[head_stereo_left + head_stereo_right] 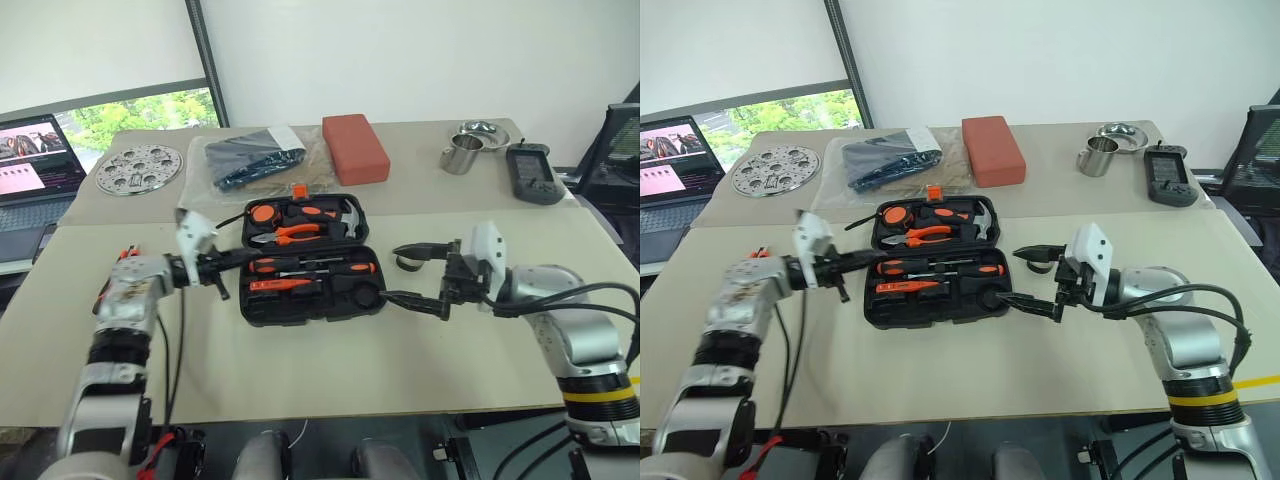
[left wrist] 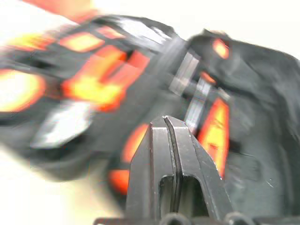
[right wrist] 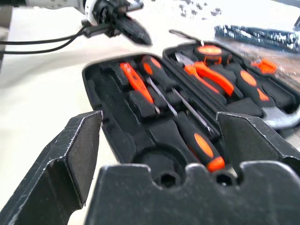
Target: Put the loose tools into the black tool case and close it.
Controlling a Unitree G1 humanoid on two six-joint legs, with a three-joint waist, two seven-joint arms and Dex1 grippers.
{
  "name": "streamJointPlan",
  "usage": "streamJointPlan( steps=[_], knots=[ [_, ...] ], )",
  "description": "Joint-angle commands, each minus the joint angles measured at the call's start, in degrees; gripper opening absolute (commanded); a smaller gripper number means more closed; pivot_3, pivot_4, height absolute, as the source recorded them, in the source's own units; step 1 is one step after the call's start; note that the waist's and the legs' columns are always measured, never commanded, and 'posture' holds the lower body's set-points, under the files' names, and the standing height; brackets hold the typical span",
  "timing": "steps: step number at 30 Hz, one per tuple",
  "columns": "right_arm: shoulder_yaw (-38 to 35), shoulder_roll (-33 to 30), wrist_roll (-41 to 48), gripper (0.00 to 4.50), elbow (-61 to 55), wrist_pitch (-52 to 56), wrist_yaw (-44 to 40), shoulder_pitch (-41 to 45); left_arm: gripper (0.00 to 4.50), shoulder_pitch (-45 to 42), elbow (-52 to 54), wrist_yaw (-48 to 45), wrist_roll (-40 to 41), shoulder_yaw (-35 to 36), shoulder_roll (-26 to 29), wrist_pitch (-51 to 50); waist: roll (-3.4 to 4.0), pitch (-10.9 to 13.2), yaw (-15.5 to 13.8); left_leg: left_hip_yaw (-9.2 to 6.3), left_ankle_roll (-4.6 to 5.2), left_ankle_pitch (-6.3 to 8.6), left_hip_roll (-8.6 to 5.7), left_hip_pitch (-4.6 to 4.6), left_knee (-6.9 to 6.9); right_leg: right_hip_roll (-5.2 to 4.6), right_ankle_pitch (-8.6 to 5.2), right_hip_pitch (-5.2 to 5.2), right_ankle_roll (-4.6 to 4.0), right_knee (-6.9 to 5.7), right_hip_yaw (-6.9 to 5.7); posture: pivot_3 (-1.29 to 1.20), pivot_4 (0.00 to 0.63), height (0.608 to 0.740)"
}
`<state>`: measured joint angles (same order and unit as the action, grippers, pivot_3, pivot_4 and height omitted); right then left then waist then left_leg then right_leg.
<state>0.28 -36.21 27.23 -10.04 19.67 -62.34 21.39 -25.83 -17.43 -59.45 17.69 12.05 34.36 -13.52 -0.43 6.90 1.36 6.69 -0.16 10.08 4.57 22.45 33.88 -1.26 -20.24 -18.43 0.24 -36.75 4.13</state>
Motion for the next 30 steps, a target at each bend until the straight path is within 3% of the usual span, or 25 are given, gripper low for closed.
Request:
streamJointPlan(
  steps=[1,2,8,12,19,25,29,30],
  knots=[
    [1.07,2.66,2.7,4.5,-2.83,1.1,0.53,3.2,0.53,6.37,10.33,12.73,0.84,8.84,1.69,-6.74,-0.03,0.02,-0.13,-0.01,0.0,0.0,0.0,0.0,0.0,-0.01,0.0,0.0,0.0,0.0,-0.02,0.0,0.15,0.74],
    [1.32,3.15,2.86,4.5,-2.72,1.22,0.49,3.6,0.64,7.94,11.9,15.32,0.47,10.3,1.96,-7.96,-0.04,0.02,-0.13,-0.04,0.0,0.0,0.0,0.0,-0.02,-0.01,0.0,0.0,0.0,0.01,-0.05,0.0,0.15,0.74],
    [2.92,5.28,2.07,4.5,0.84,-0.1,-1.92,5.85,2.75,15.01,14.75,27.02,-4.04,14.77,3.69,-9.64,-0.11,0.06,-0.79,-0.03,0.0,0.01,-0.04,-0.06,-0.03,-0.23,0.0,0.06,-0.01,0.05,-0.13,0.0,0.15,0.74],
    [4.22,6.66,1.61,4.5,1.97,-0.55,-2.91,6.95,4.29,14.28,9.62,30.17,-5.93,15.28,6.15,-9.07,-0.16,0.07,-0.79,-0.03,0.0,0.01,-0.06,-0.05,-0.05,-0.27,0.01,0.06,-0.02,0.05,-0.15,0.0,0.15,0.74],
    [5.51,8.14,1.02,4.5,3.25,-1.11,-3.57,7.98,4.4,5.19,-12.06,26.72,-6.1,13.36,11.12,-3.67,-0.16,0.07,-0.64,0.04,-0.02,0.01,0.0,-0.05,-0.14,-0.26,0.01,-0.08,-0.04,0.0,-0.18,0.0,0.15,0.74],
    [5.01,7.8,0.54,4.5,4.23,-2.09,-3.97,8.03,4.4,-4.07,-34.16,22.71,-11.82,5.51,14.47,0.35,-0.21,0.04,-0.65,0.27,-0.01,0.01,-0.05,0.08,-0.15,-0.27,0.02,-0.47,-0.03,-0.13,-0.25,0.0,0.15,0.74],
    [4.57,7.43,0.51,4.5,3.87,-2.31,-3.77,7.46,4.4,-7.0,-42.75,18.64,-13.11,2.5,14.58,1.29,-0.21,0.02,-0.61,0.35,-0.02,0.0,0.02,0.21,-0.13,-0.26,0.02,-0.76,-0.04,-0.33,-0.3,0.0,0.15,0.74],
    [4.5,7.36,0.51,4.5,3.74,-2.35,-3.66,7.27,4.16,-7.39,-44.18,17.93,-13.4,1.83,14.58,1.29,-0.19,0.01,-0.56,0.37,-0.02,0.0,0.03,0.18,-0.14,-0.24,0.02,-0.77,-0.04,-0.34,-0.31,0.0,0.15,0.74]
  ],
)
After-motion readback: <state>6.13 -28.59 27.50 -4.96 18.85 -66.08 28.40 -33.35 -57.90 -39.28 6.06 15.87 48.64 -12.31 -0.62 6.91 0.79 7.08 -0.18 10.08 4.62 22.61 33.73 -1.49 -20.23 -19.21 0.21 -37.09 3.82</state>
